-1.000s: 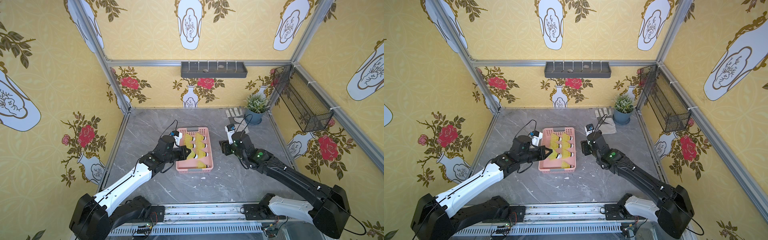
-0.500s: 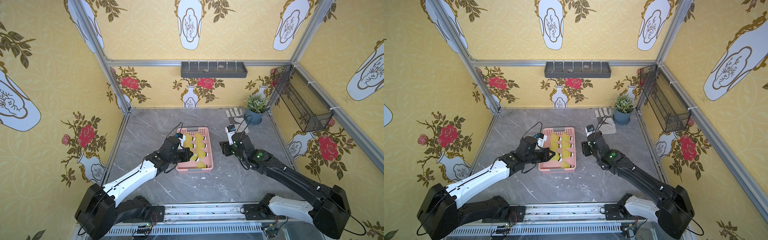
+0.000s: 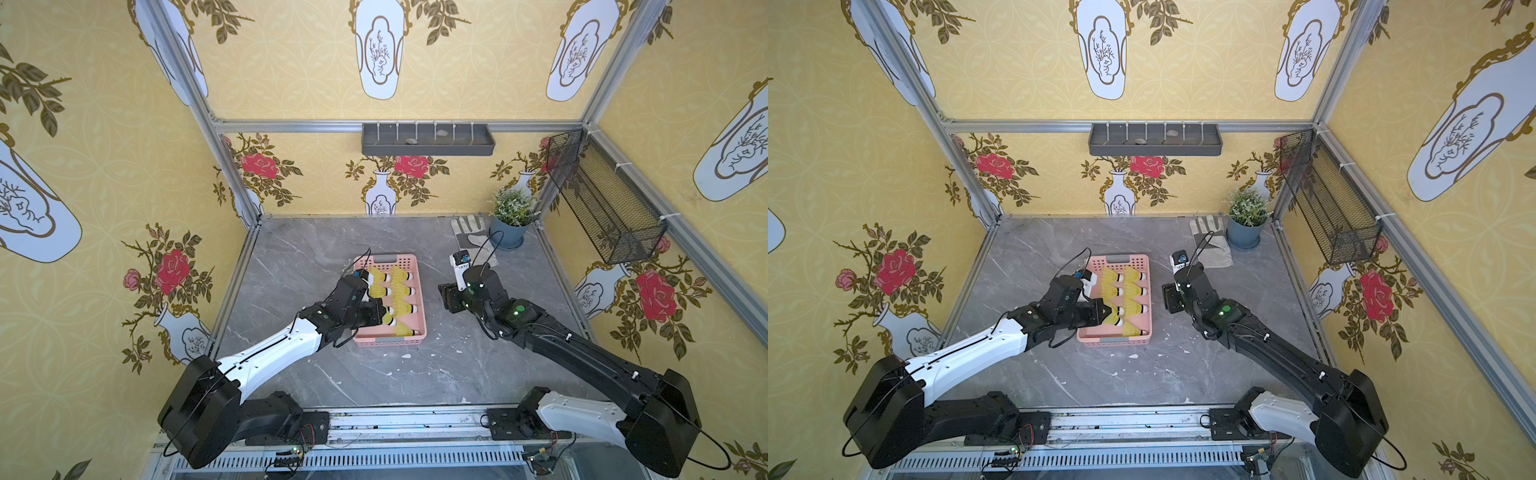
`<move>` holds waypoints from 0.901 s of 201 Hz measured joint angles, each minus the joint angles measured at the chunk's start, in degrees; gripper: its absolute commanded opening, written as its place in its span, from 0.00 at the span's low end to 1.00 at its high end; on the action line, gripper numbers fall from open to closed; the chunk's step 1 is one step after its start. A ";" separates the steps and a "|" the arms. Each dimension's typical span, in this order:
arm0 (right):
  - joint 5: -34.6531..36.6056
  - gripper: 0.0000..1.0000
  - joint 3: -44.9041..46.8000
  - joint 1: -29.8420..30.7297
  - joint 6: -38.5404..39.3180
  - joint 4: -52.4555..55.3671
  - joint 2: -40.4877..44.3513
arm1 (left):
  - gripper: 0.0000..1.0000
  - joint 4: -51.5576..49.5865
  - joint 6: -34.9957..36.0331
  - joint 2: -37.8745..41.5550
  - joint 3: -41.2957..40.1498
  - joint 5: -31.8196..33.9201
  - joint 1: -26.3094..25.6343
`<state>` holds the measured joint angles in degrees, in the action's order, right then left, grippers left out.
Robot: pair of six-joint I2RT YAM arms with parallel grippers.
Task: Put the shuttlecocks into the storage box
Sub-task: Place the shuttlecock in the storage box.
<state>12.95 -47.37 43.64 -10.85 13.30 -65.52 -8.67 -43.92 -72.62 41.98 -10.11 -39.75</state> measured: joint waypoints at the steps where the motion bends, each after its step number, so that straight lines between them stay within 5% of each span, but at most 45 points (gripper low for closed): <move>1: -0.04 0.64 0.00 0.00 0.00 0.00 0.00 | 0.00 -0.04 -0.02 0.00 0.02 0.04 0.00; 181: -0.92 0.64 0.74 -0.50 -0.24 -0.11 -0.42 | 0.00 -2.36 0.04 -5.46 1.25 0.85 -1.88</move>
<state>12.03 -46.63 43.13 -11.09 13.19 -65.93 -11.03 -43.88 -78.08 43.22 -9.26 -41.63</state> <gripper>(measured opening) 0.643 0.048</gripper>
